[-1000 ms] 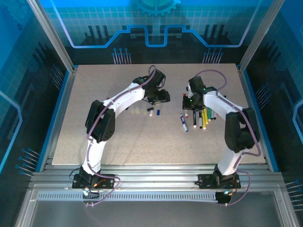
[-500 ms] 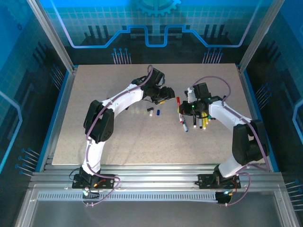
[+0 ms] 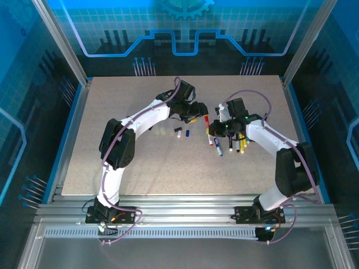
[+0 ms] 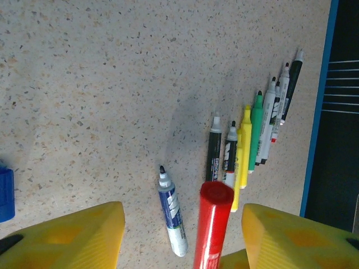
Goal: Open the pen caps
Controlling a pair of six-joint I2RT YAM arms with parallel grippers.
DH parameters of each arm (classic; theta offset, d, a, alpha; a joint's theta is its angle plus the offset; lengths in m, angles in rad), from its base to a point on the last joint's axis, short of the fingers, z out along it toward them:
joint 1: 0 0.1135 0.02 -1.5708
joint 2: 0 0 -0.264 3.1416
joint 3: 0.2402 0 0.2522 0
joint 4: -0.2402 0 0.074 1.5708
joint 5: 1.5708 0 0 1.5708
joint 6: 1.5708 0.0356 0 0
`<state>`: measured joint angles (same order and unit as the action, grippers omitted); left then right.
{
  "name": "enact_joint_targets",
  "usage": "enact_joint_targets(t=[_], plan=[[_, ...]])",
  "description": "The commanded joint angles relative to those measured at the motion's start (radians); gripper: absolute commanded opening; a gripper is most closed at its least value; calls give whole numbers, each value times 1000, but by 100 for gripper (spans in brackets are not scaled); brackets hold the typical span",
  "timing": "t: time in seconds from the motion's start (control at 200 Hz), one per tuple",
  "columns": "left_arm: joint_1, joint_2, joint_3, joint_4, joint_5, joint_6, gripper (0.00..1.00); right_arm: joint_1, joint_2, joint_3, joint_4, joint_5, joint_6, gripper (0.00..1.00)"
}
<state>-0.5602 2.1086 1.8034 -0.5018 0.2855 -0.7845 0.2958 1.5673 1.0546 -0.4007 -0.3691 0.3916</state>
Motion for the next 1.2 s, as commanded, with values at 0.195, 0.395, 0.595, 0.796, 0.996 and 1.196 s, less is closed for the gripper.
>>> enact_joint_targets(t=[0.195,0.395,0.595,0.796,0.996,1.196], plan=[[-17,21,17,-12,23,-2,46,47,-3,48,-6,-28,-3,0],[-20,31,20,-16,30,0,35,64,9,66,-13,-35,1,0],[-23,32,15,-21,29,4,16,75,11,69,-5,-36,7,0],[-21,25,4,-26,21,10,0,76,4,55,-8,-18,9,0],[-22,10,-7,-11,21,3,0,82,14,37,-3,-16,10,37],[-22,-2,0,-7,28,2,0,99,41,30,22,-1,18,40]])
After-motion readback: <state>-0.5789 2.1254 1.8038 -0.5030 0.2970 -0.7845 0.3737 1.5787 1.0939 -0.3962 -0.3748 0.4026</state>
